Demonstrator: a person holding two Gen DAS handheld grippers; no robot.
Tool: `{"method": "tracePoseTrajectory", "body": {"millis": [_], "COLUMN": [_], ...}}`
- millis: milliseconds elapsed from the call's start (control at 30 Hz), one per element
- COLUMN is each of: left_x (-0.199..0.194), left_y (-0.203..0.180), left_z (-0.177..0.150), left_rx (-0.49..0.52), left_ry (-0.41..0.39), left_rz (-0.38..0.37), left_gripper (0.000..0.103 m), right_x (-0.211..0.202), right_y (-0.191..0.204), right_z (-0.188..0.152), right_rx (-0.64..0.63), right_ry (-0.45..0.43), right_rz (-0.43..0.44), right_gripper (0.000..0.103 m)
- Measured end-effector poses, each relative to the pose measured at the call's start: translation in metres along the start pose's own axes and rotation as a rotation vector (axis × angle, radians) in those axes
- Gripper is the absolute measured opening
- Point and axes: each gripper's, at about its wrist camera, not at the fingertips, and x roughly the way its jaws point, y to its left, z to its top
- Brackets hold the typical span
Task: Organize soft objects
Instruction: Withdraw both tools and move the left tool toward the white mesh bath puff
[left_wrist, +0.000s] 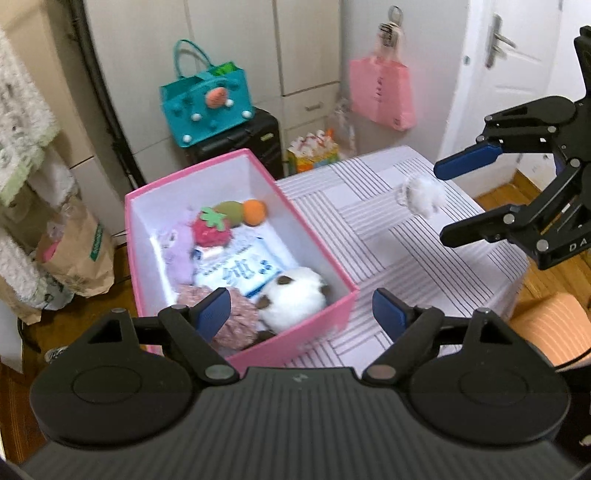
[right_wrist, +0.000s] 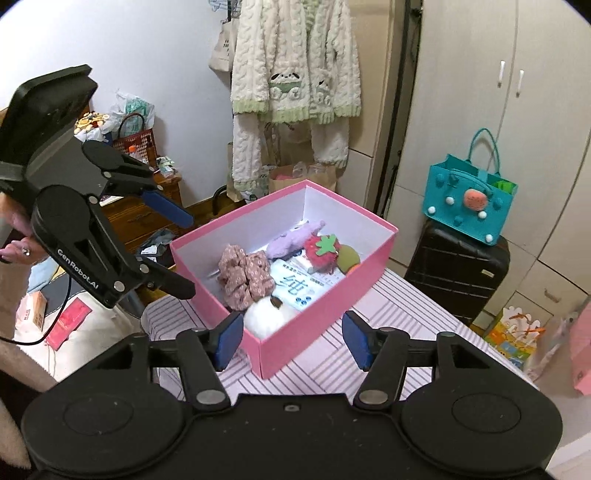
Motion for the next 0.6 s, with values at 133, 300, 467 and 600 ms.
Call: {"method": "tracePoseTrajectory", "body": {"millis": [133, 300, 467, 600], "left_x": [0.003, 0.012, 0.027, 0.040], "left_y": [-0.021, -0.049, -0.079, -0.103], "left_z": [0.004, 0.011, 0.021, 0.029], "left_rx": [0.055, 0.115, 0.181, 0.234], "left_ry": [0.014, 0.039, 0.067, 0.080], "left_rz": [-0.012, -0.043, -0.082, -0.108], "left_gripper": [0.084, 0.085, 0.085, 0.085], "right_x": [-0.014, -0.024, -0.032, -0.037], "right_y": [-0.003, -0.007, -0.014, -0.026], "right_z": [-0.021, -0.043, -0.066, -0.084], "right_rx": [0.022, 0.040, 0.063, 0.094], "right_ry": [-0.009, 0.004, 0.013, 0.023], "right_rz": [-0.009, -0.025, -0.039, -0.050], "right_gripper": [0.067, 0.068, 0.069, 0.069]}}
